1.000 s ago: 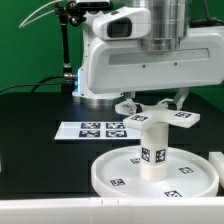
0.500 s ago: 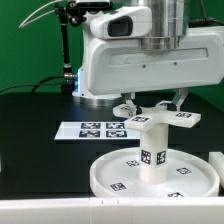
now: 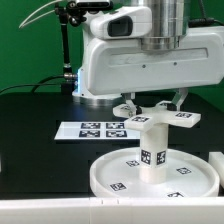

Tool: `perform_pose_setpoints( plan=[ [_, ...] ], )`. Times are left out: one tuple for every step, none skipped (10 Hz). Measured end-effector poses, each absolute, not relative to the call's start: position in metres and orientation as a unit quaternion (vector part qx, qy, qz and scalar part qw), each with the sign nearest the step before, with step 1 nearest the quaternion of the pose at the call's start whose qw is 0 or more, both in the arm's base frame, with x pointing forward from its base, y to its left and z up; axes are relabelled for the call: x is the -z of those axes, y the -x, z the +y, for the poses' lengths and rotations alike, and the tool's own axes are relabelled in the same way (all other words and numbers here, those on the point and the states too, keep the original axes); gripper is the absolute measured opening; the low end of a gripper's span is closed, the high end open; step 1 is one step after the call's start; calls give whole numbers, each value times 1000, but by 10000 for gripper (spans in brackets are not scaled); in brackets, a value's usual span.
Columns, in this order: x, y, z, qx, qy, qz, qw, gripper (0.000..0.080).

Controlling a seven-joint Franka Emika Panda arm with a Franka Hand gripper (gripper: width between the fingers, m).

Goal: Assemble round table

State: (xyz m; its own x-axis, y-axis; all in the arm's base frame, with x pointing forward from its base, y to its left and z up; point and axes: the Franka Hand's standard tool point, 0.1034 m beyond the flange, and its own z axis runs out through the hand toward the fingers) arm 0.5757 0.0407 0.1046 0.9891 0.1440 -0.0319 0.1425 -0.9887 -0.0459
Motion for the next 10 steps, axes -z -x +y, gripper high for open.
perform_pose_setpoints(
  plan=[
    [-105,-576,41,-18,997,-68,22,445],
    [-105,-575,41,-19,998,-55,23,445],
    [-104,-574,43,-25,999,5,26,445],
    [-104,-574,45,-26,998,49,26,445],
    [-104,-575,46,-23,994,106,28,445],
    [-104,-576,46,-18,988,152,33,445],
    [-104,-576,46,-17,983,179,34,445],
    [-104,-576,46,-18,971,235,33,445],
    [-104,-576,46,-19,962,269,32,445],
    [-104,-576,47,-20,950,310,31,445]
  ],
)
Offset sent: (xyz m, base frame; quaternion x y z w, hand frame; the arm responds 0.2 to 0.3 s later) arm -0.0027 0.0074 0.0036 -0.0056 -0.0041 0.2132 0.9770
